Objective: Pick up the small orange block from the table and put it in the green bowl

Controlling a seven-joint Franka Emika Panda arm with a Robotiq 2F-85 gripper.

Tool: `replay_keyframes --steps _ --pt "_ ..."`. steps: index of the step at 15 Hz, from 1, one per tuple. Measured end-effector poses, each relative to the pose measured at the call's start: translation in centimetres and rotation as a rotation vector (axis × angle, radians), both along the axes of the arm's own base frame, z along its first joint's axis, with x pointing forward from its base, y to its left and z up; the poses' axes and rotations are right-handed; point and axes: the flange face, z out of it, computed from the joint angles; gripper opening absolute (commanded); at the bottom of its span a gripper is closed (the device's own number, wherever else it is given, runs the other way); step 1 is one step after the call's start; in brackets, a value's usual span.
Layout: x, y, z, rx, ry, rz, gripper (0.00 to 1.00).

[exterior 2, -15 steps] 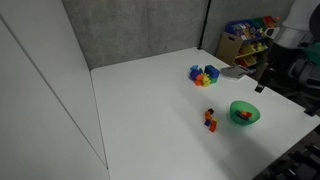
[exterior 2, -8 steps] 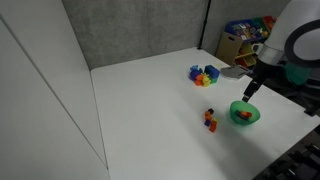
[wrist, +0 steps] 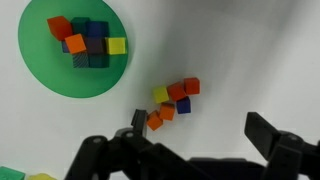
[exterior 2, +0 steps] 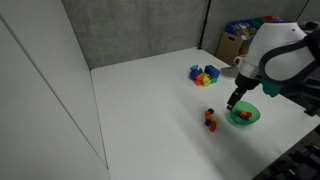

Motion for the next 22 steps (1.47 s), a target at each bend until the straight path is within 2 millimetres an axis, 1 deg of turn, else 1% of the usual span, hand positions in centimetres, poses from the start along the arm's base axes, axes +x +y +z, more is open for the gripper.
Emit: replay_keyframes --steps 4,7,11,13,15,19,22 --pt "2.0 1.1 -2.8 0.002 0.0 -0.024 1.0" --pt "3.6 1.9 -4.6 -0.013 -0.005 -0.096 1.0" --pt "5.2 3.1 -6.4 -0.039 -0.006 -0.2 1.0" --pt "5.7 3.7 -6.9 -0.05 -0.01 -0.239 1.0" --pt "5.7 4.0 -7.1 -0.05 -0.007 -0.238 1.0" --pt "5.6 3.9 -7.3 -0.052 -0.003 -0.239 1.0" --pt "5.3 3.5 -8.1 -0.063 0.009 -0.273 1.0"
